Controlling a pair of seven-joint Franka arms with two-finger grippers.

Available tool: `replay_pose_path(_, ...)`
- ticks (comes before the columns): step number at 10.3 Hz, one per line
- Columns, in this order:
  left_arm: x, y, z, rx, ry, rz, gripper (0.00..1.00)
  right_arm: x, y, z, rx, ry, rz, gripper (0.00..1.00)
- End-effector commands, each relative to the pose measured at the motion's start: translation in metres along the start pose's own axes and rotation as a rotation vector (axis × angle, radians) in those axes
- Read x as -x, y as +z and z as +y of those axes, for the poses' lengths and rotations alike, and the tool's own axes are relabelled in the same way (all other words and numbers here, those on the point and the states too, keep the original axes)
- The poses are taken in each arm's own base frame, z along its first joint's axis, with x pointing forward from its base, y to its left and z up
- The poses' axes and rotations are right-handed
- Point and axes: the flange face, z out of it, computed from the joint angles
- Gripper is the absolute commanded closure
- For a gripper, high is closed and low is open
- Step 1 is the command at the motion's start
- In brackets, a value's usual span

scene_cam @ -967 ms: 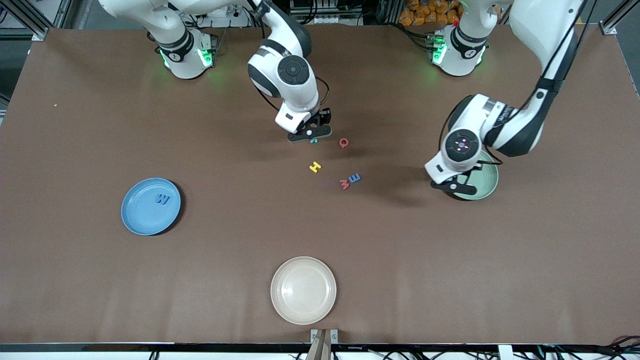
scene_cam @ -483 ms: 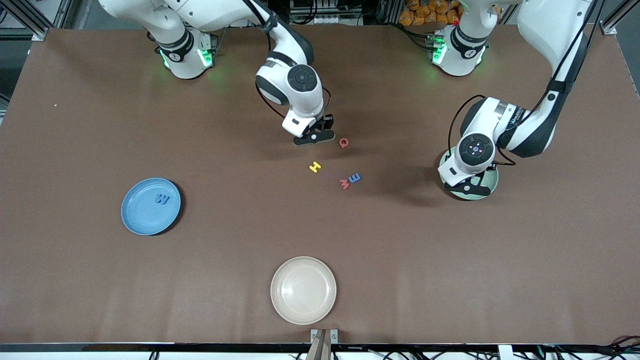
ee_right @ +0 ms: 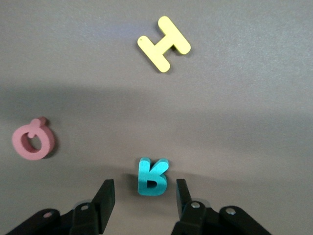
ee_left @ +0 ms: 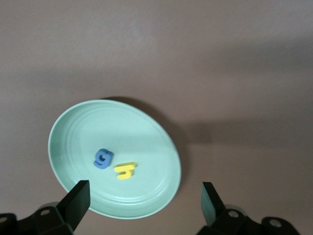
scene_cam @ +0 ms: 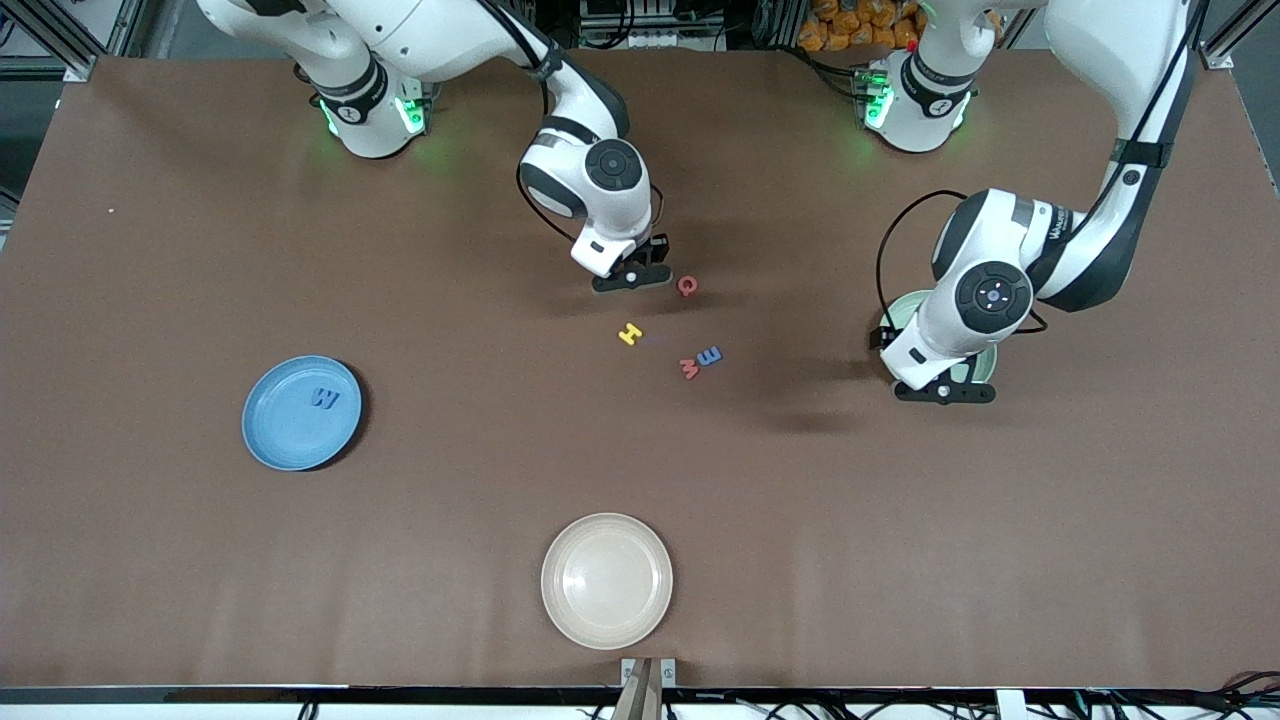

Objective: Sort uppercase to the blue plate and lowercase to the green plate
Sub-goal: 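Release the g on the green plate while the right gripper grasps the teal R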

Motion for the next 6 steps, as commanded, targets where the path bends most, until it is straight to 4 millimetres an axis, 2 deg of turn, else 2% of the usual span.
replay_pose_path(1,-0.002,-0.017,0.018,0.081,-0.038,0.005,0.00,0.003,0.006,-0.001,0.010,0.007,0.017,0.41)
replay_pose_path(3,-0.001,-0.020,0.037,0.118,-0.067,0.021,0.00,0.003,0.008,-0.002,0.011,0.006,0.016,0.42)
replay_pose_path(5,-0.003,-0.016,0.042,0.118,-0.054,0.037,0.00,0.003,0.012,-0.002,0.003,0.008,0.015,0.43)
replay_pose_path(6,-0.002,-0.014,0.058,0.122,-0.013,0.044,0.00,0.003,0.016,-0.002,0.004,0.008,0.012,0.43)
